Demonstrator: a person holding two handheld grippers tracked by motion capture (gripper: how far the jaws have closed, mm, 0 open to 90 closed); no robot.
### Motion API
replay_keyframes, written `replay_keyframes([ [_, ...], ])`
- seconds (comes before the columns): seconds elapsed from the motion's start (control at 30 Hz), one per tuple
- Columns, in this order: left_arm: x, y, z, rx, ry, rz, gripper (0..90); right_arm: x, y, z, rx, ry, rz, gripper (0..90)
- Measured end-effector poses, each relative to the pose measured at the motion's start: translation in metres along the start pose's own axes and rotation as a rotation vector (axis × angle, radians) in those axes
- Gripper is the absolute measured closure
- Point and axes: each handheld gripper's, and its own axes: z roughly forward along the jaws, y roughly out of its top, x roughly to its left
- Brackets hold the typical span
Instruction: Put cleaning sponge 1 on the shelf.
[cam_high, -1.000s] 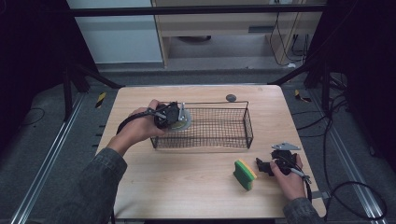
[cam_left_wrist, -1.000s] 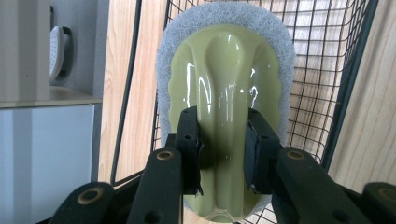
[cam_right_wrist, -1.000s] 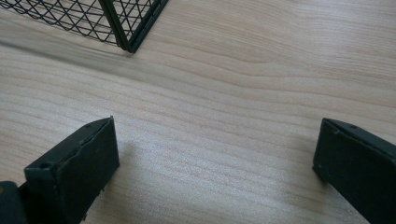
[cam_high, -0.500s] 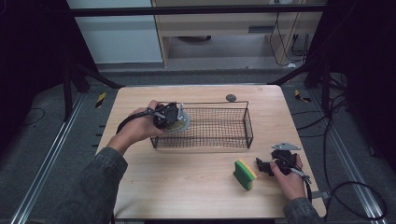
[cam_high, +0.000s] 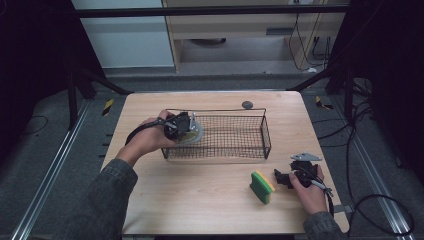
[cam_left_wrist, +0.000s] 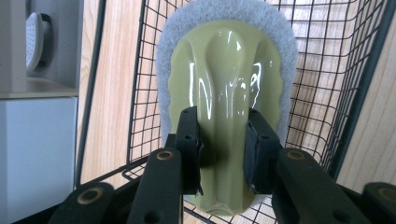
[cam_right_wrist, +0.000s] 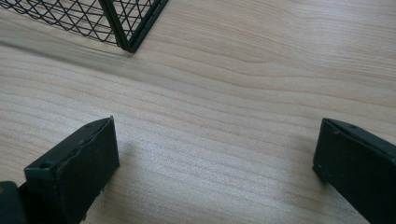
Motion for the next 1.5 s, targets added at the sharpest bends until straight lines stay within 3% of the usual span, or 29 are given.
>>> replay_keyframes([
  [0.13, -0.001, -0.001, 0.004, -0.001, -0.014, -0.019, 70.5, 0.0, 0.0, 0.0, -0.001, 0.001, 0.0, 0.4],
  [0.67, 0.0, 0.0, 0.016, -0.001, -0.031, -0.011, 70.5, 0.0, 0.0, 0.0, -0.001, 0.0, -0.001, 0.4],
  [0.73, -0.002, -0.001, 0.019, 0.004, -0.045, -0.026, 70.5, 0.0, 0.0, 0.0, 0.0, 0.0, 0.0, 0.4],
  [0.8, -0.002, -0.002, 0.023, 0.016, -0.054, -0.01, 70.5, 0.0, 0.0, 0.0, 0.0, 0.0, 0.0, 0.4],
  [1.13, -0.002, -0.001, 0.036, 0.027, -0.104, -0.023, 70.4, 0.0, 0.0, 0.0, 0.0, 0.0, -0.001, 0.4],
  [1.5, 0.0, 0.0, 0.042, 0.014, -0.154, -0.041, 70.2, 0.0, 0.0, 0.0, 0.0, 0.0, 0.0, 0.4],
])
